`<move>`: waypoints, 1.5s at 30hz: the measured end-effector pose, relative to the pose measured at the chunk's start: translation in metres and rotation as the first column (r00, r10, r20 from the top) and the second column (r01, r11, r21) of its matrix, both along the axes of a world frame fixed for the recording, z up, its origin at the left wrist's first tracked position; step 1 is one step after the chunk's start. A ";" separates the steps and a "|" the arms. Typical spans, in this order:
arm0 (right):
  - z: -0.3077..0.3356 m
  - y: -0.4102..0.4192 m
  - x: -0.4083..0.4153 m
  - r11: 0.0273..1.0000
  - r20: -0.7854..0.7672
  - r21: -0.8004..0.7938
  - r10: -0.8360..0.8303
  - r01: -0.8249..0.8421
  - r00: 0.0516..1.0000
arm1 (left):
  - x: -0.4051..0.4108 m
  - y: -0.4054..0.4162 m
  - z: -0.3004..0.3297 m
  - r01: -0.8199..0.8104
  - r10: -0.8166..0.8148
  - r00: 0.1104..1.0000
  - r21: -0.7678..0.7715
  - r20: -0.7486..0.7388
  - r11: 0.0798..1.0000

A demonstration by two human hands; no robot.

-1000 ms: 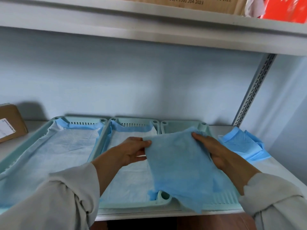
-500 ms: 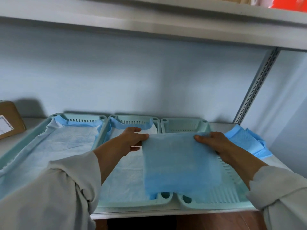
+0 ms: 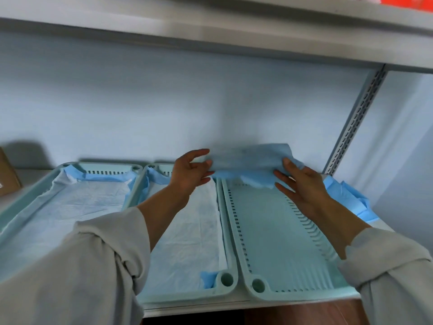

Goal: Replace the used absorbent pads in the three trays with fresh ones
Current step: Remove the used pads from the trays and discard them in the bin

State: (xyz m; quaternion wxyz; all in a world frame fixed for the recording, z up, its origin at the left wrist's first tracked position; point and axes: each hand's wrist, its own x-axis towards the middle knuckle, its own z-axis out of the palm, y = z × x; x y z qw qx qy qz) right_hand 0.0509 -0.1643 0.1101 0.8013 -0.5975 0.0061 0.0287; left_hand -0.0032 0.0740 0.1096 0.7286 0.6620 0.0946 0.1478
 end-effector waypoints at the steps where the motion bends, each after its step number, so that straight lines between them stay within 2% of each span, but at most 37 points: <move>1: -0.006 -0.002 -0.002 1.000 -0.031 -0.020 0.006 -0.007 0.999 | -0.003 0.000 -0.006 0.003 -0.003 1.000 0.003 -0.026 1.000; 3: -0.028 -0.008 -0.009 0.988 -0.182 -0.135 0.045 -0.070 0.982 | -0.012 -0.002 -0.031 0.023 -0.013 0.985 0.057 -0.175 0.998; 5: -0.058 -0.013 -0.024 0.933 -0.355 -0.311 0.061 -0.179 0.933 | -0.028 -0.003 -0.064 0.053 0.003 0.928 0.141 -0.373 0.989; 7: -0.083 -0.015 -0.039 0.868 -0.440 -0.440 0.015 -0.231 0.898 | -0.043 -0.007 -0.090 0.090 -0.001 0.850 0.142 -0.527 0.986; 9: -0.098 -0.017 -0.047 0.856 -0.480 -0.464 -0.028 -0.226 0.877 | -0.052 -0.012 -0.104 0.118 -0.038 0.788 0.090 -0.614 0.989; 11: -0.101 -0.017 -0.050 0.875 -0.497 -0.438 -0.047 -0.204 0.866 | -0.055 -0.014 -0.107 0.120 -0.047 0.776 0.075 -0.629 0.990; 15: -0.098 -0.011 -0.052 0.906 -0.493 -0.396 -0.076 -0.146 0.867 | -0.050 -0.016 -0.101 0.024 0.007 0.822 0.048 -0.569 0.999; 17: -0.097 -0.008 -0.050 0.920 -0.513 -0.375 -0.102 -0.115 0.852 | -0.046 -0.018 -0.097 -0.070 0.028 0.831 -0.056 -0.556 0.996; 19: -0.097 -0.006 -0.050 0.945 -0.549 -0.321 -0.127 -0.068 0.826 | -0.046 -0.018 -0.095 -0.134 -0.018 0.803 -0.210 -0.595 0.968; 21: -0.100 -0.006 -0.050 0.961 -0.584 -0.276 -0.137 -0.036 0.800 | -0.049 -0.017 -0.098 -0.122 -0.132 0.750 -0.331 -0.649 0.936; 23: -0.100 -0.004 -0.053 0.936 -0.601 -0.336 -0.129 -0.103 0.789 | -0.052 -0.020 -0.102 -0.087 -0.193 0.724 -0.366 -0.663 0.927; 24: -0.100 -0.003 -0.055 0.883 -0.581 -0.439 -0.142 -0.162 0.801 | -0.052 -0.022 -0.104 -0.072 -0.183 0.738 -0.345 -0.649 0.936; 25: -0.099 -0.002 -0.055 0.766 -0.526 -0.600 -0.162 -0.230 0.835 | -0.050 -0.023 -0.104 -0.064 -0.149 0.772 -0.310 -0.618 0.949; 27: -0.096 -0.001 -0.054 0.399 -0.321 -0.881 -0.113 -0.253 0.940 | -0.048 -0.025 -0.097 -0.031 -0.116 0.850 -0.267 -0.514 0.963; 28: -0.093 0.001 -0.053 0.327 -0.236 -0.921 -0.035 -0.212 0.971 | -0.048 -0.025 -0.091 0.022 -0.148 0.880 -0.271 -0.452 0.962; 29: -0.087 0.006 -0.052 0.362 -0.183 -0.912 0.058 -0.191 0.981 | -0.048 -0.026 -0.084 0.086 -0.200 0.898 -0.288 -0.392 0.954; 32: -0.065 0.025 -0.050 0.575 -0.085 -0.783 0.279 -0.237 0.956 | -0.050 -0.024 -0.061 0.263 -0.366 0.892 -0.354 -0.266 0.897; 34: -0.052 0.031 -0.047 0.645 -0.034 -0.710 0.370 -0.283 0.928 | -0.051 -0.019 -0.049 0.370 -0.484 0.845 -0.404 -0.227 0.836; 36: -0.040 0.030 -0.044 0.689 -0.050 -0.608 0.464 -0.395 0.885 | -0.052 -0.010 -0.039 0.438 -0.561 0.804 -0.443 -0.195 0.782; 38: -0.033 0.024 -0.042 0.679 -0.126 -0.517 0.541 -0.520 0.832 | -0.053 -0.001 -0.031 0.450 -0.581 0.791 -0.463 -0.192 0.764; 41: -0.027 0.017 -0.045 0.582 -0.221 -0.525 0.611 -0.621 0.760 | -0.055 0.010 -0.024 0.429 -0.566 0.791 -0.450 -0.231 0.783; 43: -0.025 0.017 -0.048 0.584 -0.221 -0.541 0.596 -0.606 0.772 | -0.057 0.012 -0.022 0.388 -0.526 0.806 -0.430 -0.270 0.815; 45: -0.021 0.021 -0.052 0.634 -0.202 -0.507 0.571 -0.583 0.796 | -0.056 0.010 -0.022 0.285 -0.430 0.852 -0.426 -0.298 0.859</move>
